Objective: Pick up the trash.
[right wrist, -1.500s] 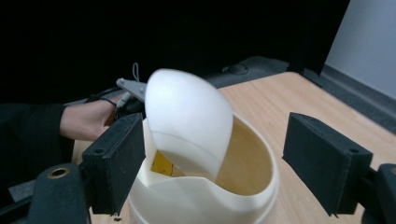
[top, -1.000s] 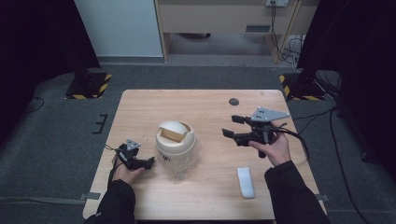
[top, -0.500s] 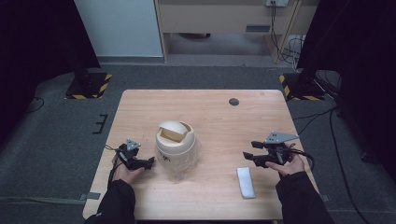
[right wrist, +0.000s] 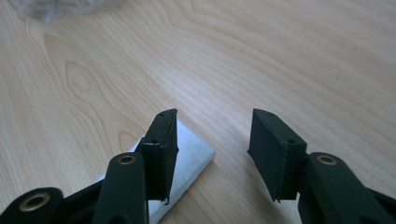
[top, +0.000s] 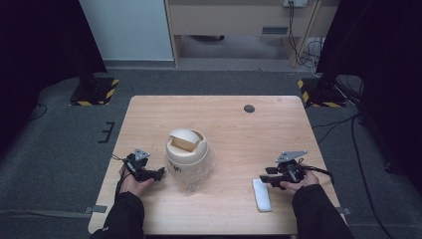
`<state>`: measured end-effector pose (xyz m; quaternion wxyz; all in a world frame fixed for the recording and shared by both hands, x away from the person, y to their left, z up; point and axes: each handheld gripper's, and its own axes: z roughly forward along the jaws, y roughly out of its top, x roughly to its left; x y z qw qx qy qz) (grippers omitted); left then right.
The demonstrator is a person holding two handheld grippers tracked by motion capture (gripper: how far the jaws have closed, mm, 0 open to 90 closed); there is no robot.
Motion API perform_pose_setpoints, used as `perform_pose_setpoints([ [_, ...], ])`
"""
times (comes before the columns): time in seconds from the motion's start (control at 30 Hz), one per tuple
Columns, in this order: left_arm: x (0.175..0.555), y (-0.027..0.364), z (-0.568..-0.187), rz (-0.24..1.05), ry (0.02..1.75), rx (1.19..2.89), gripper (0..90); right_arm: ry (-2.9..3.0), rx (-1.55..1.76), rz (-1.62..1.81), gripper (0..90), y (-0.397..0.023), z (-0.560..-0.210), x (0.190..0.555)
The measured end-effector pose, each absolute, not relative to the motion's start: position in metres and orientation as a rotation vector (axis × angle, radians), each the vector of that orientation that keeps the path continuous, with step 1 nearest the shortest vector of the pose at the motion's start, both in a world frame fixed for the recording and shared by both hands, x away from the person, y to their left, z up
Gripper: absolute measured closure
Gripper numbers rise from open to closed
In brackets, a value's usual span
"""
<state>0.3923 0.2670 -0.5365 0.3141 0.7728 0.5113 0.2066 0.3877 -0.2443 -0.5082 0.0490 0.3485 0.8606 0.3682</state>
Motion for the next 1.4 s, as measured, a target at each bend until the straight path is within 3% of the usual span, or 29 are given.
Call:
perform_pose_setpoints([
  [0.33, 0.392, 0.267, -0.537, 0.545, 1.348, 2.036, 0.0, 2.702, 1.058, 1.035, 56.7, -0.241, -0.517, 0.385],
  [0.9, 0.392, 0.267, -0.537, 0.545, 1.349, 2.036, 0.0, 2.717, 1.118, 1.033, 85.4, -0.237, -0.517, 0.38],
  [1.4, 0.392, 0.267, -0.537, 0.545, 1.349, 2.036, 0.0, 2.548, 1.149, 1.208, 87.9, -0.246, -0.496, 0.385],
])
